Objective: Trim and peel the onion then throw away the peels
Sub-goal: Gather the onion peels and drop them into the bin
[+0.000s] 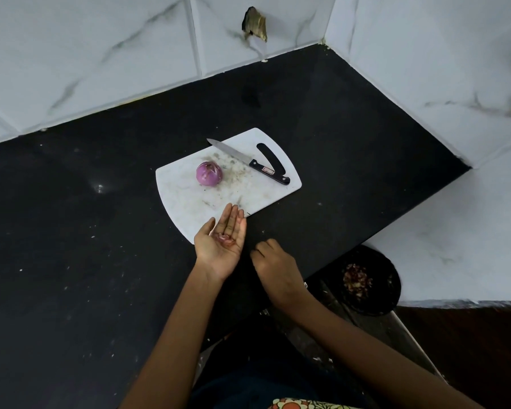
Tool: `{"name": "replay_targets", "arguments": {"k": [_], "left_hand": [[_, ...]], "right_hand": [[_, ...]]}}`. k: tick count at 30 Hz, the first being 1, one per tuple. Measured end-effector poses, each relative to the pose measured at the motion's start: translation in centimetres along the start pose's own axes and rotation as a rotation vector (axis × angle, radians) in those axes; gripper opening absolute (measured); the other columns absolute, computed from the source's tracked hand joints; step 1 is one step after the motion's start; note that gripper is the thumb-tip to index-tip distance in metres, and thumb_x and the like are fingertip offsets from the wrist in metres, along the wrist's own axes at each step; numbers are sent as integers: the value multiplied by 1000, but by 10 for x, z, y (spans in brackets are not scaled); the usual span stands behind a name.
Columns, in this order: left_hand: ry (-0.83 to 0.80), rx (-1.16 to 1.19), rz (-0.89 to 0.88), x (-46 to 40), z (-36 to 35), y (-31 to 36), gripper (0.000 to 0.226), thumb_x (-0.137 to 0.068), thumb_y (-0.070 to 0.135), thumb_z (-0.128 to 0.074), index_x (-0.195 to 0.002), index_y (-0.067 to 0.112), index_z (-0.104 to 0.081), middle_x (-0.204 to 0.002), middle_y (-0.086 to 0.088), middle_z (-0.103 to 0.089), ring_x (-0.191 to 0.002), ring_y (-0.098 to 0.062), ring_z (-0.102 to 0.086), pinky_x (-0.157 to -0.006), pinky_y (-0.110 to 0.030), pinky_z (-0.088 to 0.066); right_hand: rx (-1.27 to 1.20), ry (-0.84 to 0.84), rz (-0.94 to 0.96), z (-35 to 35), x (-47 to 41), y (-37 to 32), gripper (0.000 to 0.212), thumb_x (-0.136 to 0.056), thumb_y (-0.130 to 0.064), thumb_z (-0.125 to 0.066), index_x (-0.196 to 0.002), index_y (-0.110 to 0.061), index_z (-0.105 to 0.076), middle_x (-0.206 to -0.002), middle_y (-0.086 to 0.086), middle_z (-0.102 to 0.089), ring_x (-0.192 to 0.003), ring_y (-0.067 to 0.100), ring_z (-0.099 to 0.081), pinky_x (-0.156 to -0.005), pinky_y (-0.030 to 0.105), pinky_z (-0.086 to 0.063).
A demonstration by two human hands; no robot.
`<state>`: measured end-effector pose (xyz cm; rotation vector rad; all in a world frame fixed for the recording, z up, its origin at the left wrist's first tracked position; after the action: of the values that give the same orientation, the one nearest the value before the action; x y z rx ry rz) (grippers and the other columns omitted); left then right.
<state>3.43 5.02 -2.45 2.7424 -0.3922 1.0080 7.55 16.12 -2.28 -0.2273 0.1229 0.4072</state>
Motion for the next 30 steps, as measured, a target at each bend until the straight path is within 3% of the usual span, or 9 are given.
{"name": "replay_targets", "arguments": {"k": [3, 8, 12, 15, 18, 23, 28, 30], "left_hand": [[-9, -16, 6, -1, -2, -1, 49, -97, 21, -35, -83, -5, -75, -92, -15, -73, -77, -26, -74, -70, -37, -59], [-6, -45, 14, -2, -3, -1, 46, -97, 21, -35, -89, -4, -73, -96, -15, -72, -86, -26, -71, -78, -37, -57], [-3, -96, 31, -1, -5, -4, 43, -98, 21, -31, -103, -3, -66, -100, -15, -71, -101, -26, -64, -88, -37, -52], [12, -143, 29, -1, -6, -7, 44, -99, 23, -28, -104, 0, -65, -91, -14, -73, -87, -23, -69, -77, -32, -56], [29, -164, 24, -2, -6, -10, 49, -100, 24, -26, -98, 1, -70, -84, -14, -74, -67, -21, -72, -60, -26, -57], [6, -167, 14, 0, -9, -11, 50, -101, 24, -24, -98, 2, -69, -85, -12, -74, -66, -21, -72, -77, -28, -46], [11, -112, 6, 1, -12, -12, 52, -100, 28, -26, -101, -1, -69, -90, -16, -72, -78, -25, -72, -76, -33, -57], [-10, -79, 9, 3, -16, -14, 60, -100, 35, -24, -99, -3, -71, -94, -17, -71, -94, -28, -68, -88, -36, -52]], "right_hand": [[-117, -43, -89, 5, -9, 4, 20, -60, 2, -74, -64, -9, -58, -65, 6, -60, -63, 23, -60, -43, 22, -42], [-191, -57, -308, 6, -40, 29, 20, -80, 10, -54, -97, -1, -56, -92, 17, -62, -86, 30, -58, -66, 35, -44], [-818, -32, -675, 23, -57, 47, 14, -82, 3, -62, -87, -9, -61, -82, 5, -65, -79, 19, -64, -73, 28, -56], [-1137, -81, -647, 40, -59, 33, 16, -81, 3, -67, -80, -13, -64, -78, 5, -67, -72, 14, -65, -68, 26, -59], [-1086, -100, -548, 43, -58, 18, 6, -82, -3, -68, -85, -8, -69, -78, 7, -70, -70, 12, -66, -70, 31, -59], [-880, -117, -458, 44, -58, 11, 20, -92, -14, -58, -83, 1, -67, -75, 13, -69, -71, 22, -66, -75, 43, -56], [-944, 4, -511, 50, -58, 12, 10, -88, -6, -60, -93, -6, -69, -96, 6, -67, -80, 5, -62, -74, 10, -49], [-1031, 61, -563, 49, -57, 13, 17, -89, -4, -55, -99, -7, -68, -100, 7, -67, -85, 8, -64, -75, 10, -48]]}}
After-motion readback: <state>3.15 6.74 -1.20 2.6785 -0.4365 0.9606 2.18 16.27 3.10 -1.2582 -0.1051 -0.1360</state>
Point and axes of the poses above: each hand's wrist, its own x-axis away from the middle knuckle, its own z-axis out of the back of the hand, y = z × x, the point moved 2 cm from there along -x, towards the middle knuckle
